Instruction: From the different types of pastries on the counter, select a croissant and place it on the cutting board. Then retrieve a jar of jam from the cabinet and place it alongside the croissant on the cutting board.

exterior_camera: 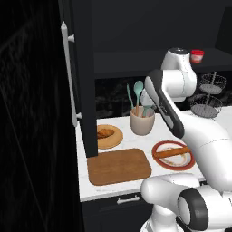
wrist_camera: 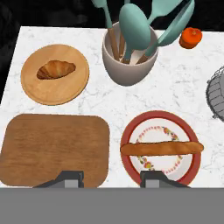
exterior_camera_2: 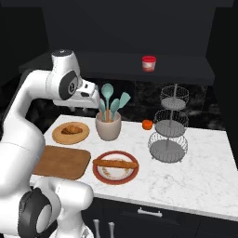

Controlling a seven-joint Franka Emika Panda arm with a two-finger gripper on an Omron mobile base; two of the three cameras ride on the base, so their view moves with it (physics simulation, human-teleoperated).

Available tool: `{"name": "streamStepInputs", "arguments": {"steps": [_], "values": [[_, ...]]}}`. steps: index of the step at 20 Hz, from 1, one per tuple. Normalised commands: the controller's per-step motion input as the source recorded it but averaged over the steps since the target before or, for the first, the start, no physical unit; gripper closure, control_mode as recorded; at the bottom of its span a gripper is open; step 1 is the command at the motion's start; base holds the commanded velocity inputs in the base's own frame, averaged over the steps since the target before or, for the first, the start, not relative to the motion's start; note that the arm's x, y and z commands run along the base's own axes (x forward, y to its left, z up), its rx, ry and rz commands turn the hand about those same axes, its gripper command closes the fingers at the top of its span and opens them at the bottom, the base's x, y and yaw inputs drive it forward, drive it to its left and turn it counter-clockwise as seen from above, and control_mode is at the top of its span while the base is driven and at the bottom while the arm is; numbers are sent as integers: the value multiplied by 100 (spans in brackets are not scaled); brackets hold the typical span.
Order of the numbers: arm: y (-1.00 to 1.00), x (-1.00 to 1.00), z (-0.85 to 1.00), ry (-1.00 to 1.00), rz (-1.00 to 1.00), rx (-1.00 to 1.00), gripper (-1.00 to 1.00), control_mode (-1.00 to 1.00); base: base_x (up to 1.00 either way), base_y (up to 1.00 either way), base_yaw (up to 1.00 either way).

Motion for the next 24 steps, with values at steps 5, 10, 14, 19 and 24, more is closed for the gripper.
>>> {"name": "streamStepInputs", "arguments": {"steps": [5, 10, 14, 19, 24], "values": [[1, 5, -70, 10, 0, 0, -100, -100, 0, 0, 0], [14, 2, -93, -1, 2, 1, -100, -100, 0, 0, 0], [8, -1, -3, 0, 0, 0, -100, -100, 0, 0, 0], [0, -1, -25, 0, 0, 0, -100, -100, 0, 0, 0], [1, 0, -69, -6, -4, 0, -100, -100, 0, 0, 0]]}}
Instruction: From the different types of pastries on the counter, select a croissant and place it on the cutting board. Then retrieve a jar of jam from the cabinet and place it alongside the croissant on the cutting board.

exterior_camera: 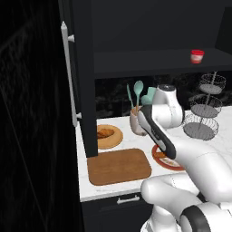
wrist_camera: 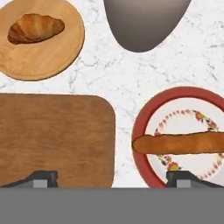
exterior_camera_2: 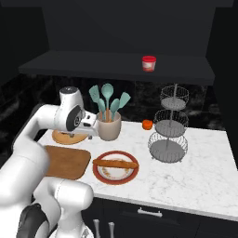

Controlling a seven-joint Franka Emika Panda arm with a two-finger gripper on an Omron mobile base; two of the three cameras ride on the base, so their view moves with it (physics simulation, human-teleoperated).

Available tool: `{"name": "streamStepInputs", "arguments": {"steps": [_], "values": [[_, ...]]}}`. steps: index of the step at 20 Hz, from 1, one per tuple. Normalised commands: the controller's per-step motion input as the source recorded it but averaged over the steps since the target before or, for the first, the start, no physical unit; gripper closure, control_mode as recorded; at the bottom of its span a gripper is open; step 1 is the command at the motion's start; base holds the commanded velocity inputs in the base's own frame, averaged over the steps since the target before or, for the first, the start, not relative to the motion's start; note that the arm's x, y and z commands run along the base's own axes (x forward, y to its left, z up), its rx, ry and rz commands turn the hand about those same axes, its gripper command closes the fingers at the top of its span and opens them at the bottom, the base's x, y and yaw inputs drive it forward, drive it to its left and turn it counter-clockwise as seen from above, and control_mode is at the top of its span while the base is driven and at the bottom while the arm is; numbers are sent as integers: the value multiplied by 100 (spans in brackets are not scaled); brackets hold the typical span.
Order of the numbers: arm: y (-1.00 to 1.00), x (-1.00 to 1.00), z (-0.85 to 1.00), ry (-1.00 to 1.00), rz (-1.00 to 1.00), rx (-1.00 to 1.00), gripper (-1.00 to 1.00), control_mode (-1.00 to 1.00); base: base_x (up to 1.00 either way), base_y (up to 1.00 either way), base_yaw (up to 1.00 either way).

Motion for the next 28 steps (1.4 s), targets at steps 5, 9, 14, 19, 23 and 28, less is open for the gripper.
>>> {"name": "streamStepInputs", "arguments": {"steps": [5, 9, 14, 19, 23, 28], "values": [[58, 6, -27, -12, -33, 0, -100, -100, 0, 0, 0], [71, 40, 0, -15, -50, 0, -100, -100, 0, 0, 0], [9, 43, 0, 0, -4, 0, -100, -100, 0, 0, 0], [42, 100, 0, -1, -17, 0, -100, -100, 0, 0, 0], [21, 31, 1, 0, -6, 0, -100, -100, 0, 0, 0], [8, 66, 0, -1, 0, 35, -100, -100, 0, 0, 0]]}}
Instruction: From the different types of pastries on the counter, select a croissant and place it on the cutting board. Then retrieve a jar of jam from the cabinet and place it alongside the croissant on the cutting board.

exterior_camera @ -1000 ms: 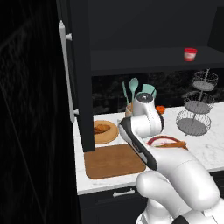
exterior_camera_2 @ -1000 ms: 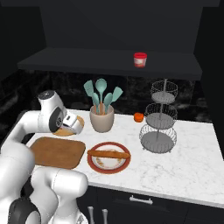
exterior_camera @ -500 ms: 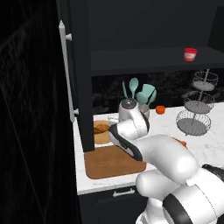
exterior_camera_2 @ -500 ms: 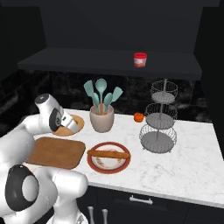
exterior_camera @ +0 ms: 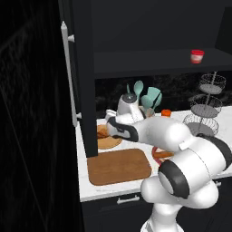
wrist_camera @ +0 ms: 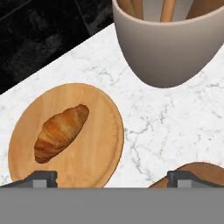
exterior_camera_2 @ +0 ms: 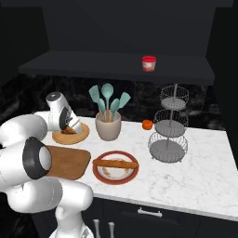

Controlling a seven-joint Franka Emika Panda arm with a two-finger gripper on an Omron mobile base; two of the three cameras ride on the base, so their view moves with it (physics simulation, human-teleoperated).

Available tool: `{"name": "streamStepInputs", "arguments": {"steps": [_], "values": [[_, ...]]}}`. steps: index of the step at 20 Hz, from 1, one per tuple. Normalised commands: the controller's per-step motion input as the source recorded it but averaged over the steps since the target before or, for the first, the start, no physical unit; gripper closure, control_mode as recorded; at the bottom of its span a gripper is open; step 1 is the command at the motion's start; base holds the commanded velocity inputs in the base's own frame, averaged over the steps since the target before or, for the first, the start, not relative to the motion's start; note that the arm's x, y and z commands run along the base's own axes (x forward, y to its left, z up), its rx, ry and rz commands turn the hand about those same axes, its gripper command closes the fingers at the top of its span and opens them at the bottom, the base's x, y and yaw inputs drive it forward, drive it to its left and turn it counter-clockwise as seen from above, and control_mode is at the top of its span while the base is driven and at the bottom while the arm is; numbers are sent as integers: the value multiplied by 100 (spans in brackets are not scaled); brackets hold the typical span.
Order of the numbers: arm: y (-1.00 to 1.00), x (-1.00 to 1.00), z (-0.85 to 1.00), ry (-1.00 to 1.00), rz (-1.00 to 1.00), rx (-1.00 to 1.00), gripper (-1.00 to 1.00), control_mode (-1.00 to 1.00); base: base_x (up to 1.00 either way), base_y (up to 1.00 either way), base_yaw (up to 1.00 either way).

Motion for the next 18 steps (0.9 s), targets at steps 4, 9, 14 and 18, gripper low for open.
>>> {"name": "streamStepInputs", "arguments": {"steps": [4, 9, 14, 18], "values": [[1, 13, 0, -2, -6, 1, -100, -100, 0, 0, 0], [61, 55, -8, 0, -19, -8, -100, -100, 0, 0, 0], [33, 15, -8, 10, -6, 2, -100, -100, 0, 0, 0], [0, 7, -23, 19, 0, 14, -100, -100, 0, 0, 0]]}}
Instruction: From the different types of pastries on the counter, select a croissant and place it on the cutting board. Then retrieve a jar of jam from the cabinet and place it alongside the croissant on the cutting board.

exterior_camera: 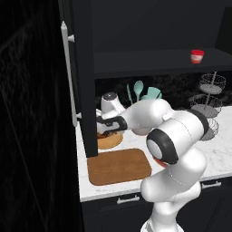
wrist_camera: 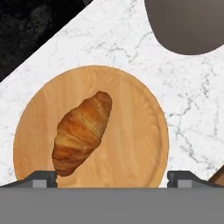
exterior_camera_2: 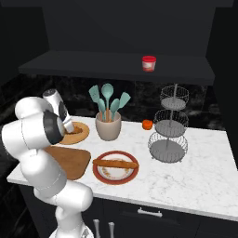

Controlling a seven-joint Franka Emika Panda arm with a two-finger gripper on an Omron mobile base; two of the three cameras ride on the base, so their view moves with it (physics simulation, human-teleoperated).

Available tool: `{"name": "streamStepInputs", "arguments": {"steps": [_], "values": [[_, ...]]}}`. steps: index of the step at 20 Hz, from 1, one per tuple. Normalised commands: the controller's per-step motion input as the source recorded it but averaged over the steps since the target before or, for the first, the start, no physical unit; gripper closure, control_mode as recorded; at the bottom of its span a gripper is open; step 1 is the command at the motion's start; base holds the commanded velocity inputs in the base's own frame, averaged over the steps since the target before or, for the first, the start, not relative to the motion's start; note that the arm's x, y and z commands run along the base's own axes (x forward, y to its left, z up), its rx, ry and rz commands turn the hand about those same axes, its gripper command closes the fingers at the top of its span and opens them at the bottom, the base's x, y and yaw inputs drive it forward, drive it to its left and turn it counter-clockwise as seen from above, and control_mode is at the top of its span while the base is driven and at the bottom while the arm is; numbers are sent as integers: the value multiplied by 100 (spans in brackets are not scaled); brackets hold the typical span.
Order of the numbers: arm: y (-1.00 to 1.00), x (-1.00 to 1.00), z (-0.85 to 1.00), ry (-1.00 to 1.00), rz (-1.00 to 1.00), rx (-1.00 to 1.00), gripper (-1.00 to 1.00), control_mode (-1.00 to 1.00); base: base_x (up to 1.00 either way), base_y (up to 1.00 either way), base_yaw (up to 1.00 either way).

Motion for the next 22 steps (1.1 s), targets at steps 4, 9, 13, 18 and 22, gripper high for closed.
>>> {"name": "streamStepInputs", "arguments": {"steps": [4, 9, 13, 18, 22], "values": [[-2, 23, -1, 0, 0, 0, -100, -100, 0, 0, 0], [0, 52, -5, -2, 0, 0, -100, -100, 0, 0, 0], [0, 12, 0, 0, 0, 0, -100, -100, 0, 0, 0], [0, 0, -3, 0, 0, 0, -100, -100, 0, 0, 0], [0, 2, -21, 1, 0, 0, -100, -100, 0, 0, 0]]}}
